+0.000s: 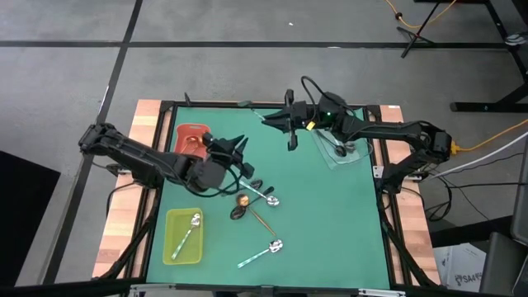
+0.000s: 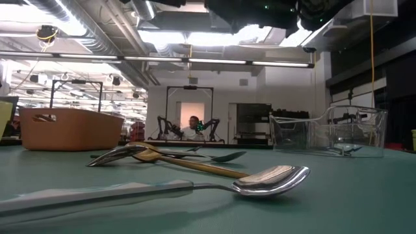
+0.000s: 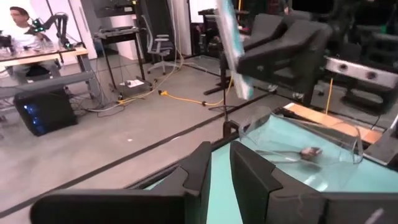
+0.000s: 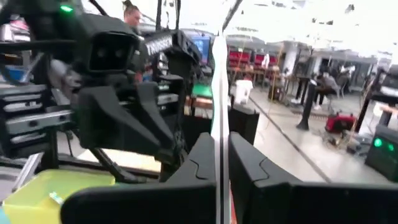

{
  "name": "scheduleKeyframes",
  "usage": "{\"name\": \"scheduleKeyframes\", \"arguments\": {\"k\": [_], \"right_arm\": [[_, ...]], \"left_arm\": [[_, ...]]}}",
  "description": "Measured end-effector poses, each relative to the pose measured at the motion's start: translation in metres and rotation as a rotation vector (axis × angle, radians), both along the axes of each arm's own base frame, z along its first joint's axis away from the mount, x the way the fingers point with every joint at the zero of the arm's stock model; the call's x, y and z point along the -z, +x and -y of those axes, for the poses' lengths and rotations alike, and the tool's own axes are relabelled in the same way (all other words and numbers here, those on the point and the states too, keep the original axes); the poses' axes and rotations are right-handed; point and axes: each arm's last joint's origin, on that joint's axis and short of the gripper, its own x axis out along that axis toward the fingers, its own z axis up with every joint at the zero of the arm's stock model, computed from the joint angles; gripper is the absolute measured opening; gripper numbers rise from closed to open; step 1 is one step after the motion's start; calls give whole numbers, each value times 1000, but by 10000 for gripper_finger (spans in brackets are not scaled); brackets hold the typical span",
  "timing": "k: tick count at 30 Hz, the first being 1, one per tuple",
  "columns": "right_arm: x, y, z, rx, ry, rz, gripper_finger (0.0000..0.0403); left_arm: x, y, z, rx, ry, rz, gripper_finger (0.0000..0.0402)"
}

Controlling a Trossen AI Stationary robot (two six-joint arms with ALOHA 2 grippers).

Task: Sort silverware by color (type)
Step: Put the blue patterned spoon into the yellow bin

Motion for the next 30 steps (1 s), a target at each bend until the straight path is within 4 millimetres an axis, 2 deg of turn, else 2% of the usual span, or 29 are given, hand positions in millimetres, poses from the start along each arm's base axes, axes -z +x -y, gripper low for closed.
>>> {"name": "scheduleKeyframes", "arguments": {"k": [4,7,14,26,30], "right_arm": [[-5,0,-2,-14,-18,45,3],[-6,0,-5,-20,-24,62,3],[-7,1,-11,-96,-39,70,3],[-7,1,-11,-111,-38,64,3],[-7,1,-12,-129,-44,64,3]], "left_arm": [[-14,-4,-10,31,5,21,54],[-21,0,-19,95,9,44,54],[-27,6,-37,155,34,53,54],[-50,-4,-31,231,155,81,54],[-52,-3,-30,273,179,88,54]]}}
